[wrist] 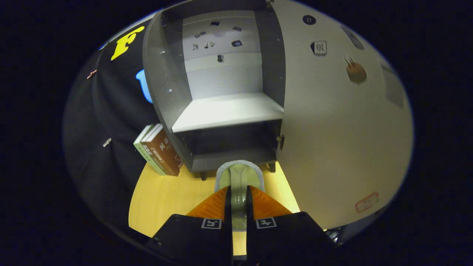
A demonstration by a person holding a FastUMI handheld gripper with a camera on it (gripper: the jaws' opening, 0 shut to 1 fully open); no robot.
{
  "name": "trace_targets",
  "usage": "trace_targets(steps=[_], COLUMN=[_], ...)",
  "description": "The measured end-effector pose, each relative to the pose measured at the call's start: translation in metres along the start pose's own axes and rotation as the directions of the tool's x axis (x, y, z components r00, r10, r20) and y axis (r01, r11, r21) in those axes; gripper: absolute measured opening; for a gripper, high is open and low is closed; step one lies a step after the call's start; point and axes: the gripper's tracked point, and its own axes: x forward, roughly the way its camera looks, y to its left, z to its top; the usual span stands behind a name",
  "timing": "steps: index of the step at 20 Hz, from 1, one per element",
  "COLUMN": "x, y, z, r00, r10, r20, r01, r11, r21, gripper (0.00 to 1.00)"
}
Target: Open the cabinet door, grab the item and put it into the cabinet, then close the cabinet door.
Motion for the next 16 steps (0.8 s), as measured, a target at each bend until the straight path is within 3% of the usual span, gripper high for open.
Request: trace_targets(steps=[7, 11, 16], x=[0.044, 0.091, 0.162], y=[0.017, 0.033, 0.051], z=[0.138, 0.172, 0.18], r00=[0.984, 0.986, 0.993], r10=[0.006, 0.019, 0.015], r20=[0.176, 0.168, 0.113], r01=[-0.001, -0.014, -0.011], r11=[1.0, 0.999, 0.999], r21=[-0.026, -0.031, -0.042], gripper=[0.18, 0.18, 0.18])
